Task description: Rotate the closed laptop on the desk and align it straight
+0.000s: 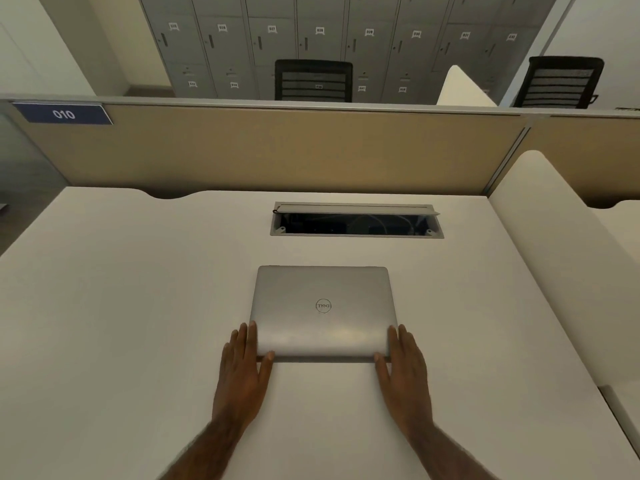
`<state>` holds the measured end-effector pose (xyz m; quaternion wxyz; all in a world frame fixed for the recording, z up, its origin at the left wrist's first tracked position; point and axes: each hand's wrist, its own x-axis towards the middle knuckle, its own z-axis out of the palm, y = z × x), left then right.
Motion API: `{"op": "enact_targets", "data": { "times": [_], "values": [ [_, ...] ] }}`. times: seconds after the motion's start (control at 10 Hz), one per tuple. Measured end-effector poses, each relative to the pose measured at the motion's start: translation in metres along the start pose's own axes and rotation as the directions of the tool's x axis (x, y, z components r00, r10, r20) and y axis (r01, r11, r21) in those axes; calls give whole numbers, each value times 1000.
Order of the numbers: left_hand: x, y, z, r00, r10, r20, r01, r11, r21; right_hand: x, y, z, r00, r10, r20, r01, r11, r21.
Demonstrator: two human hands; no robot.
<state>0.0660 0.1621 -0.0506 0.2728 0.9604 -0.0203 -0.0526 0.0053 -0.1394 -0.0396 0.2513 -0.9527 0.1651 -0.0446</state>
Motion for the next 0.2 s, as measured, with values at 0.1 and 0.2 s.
{"op": "enact_targets", "data": {
  "times": [0.1,0.2],
  "values": [
    [-27,-8,1,999,28,-31,-25,994,105,-26,12,5,997,-79,-5,78,991,-105],
    [-54,-4,1,1000,4,-13,-3,994,111,-44,22,8,995,-95,-18,92,986,-139]
  ]
}}
